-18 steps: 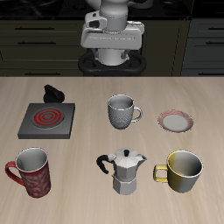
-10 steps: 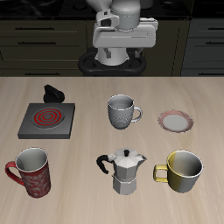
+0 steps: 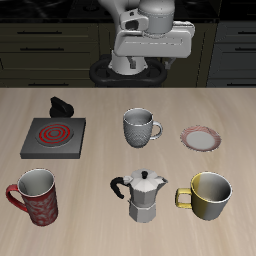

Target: Place the white and yellow mug on the plate

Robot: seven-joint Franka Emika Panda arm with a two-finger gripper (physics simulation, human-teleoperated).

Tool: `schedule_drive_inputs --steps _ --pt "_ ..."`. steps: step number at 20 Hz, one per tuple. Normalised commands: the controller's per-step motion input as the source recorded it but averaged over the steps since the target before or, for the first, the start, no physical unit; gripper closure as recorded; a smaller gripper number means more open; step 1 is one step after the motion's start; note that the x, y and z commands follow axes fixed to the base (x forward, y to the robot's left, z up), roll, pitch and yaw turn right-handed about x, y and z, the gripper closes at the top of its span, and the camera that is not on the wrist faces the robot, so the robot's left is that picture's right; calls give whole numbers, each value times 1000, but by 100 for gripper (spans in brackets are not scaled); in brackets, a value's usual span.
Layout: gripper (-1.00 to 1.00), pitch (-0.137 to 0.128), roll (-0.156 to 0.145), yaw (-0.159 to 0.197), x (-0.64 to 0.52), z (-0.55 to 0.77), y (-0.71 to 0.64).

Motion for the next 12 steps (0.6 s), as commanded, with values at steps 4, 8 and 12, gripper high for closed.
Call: schedule_drive_inputs --steps 4,8,12 --pt "-100 -16 -6 -42 389 151 185" --pt "-100 11 -31 0 364 7 255" --pt "-100 1 -23 -15 288 34 328"
